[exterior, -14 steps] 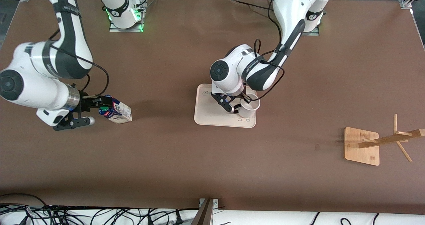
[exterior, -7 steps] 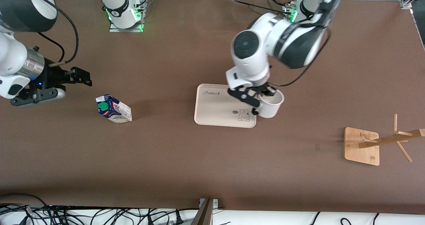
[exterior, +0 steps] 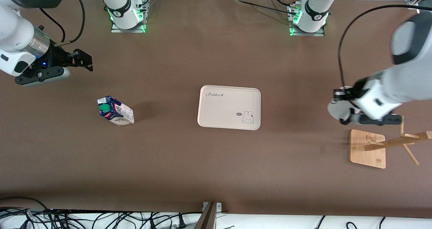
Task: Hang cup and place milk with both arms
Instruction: 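Place the carton on the table while the left gripper carries the mug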
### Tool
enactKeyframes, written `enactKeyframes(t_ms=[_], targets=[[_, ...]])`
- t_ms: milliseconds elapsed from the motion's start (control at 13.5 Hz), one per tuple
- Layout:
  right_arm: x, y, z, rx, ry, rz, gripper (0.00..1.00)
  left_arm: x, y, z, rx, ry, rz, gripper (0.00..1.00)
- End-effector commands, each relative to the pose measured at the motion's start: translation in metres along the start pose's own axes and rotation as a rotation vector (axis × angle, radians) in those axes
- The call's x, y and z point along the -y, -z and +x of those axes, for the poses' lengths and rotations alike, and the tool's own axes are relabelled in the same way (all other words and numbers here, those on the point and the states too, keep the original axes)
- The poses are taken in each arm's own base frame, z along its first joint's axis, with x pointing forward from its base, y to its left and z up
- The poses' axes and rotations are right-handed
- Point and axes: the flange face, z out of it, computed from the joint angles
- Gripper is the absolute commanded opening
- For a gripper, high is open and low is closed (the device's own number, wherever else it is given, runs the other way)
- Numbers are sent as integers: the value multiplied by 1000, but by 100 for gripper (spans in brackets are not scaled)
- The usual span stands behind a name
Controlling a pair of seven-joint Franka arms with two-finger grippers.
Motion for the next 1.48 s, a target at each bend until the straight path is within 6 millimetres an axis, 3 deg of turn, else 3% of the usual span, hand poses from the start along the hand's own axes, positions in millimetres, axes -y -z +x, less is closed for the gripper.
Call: enactKeyframes(t_ms=[0,296,444,593,889,1185,1407], targets=[[-10,5,-6,-17,-22,-21,100,14,8,2,6,-14,-38,0],[-19,14,2,-29,-37,-23,100,75,27,10,-48,-102,-51,0],[-26,22,3,-39,-43,-48,100,89,31,21,-95,-145,-57,0],[-35,34,1,-53,-53,-66,100,118,29,27,-106,-104,-77,0],[-39,40,-3,-44,-66,-64,100,137,17,37,-102,-75,-194,0],[-38,41,-3,-47,-70,-55,100,182,12,42,-121,-12,-273,0],[-34,42,-2,-50,-64,-55,100,195,10,42,-121,9,-280,0]])
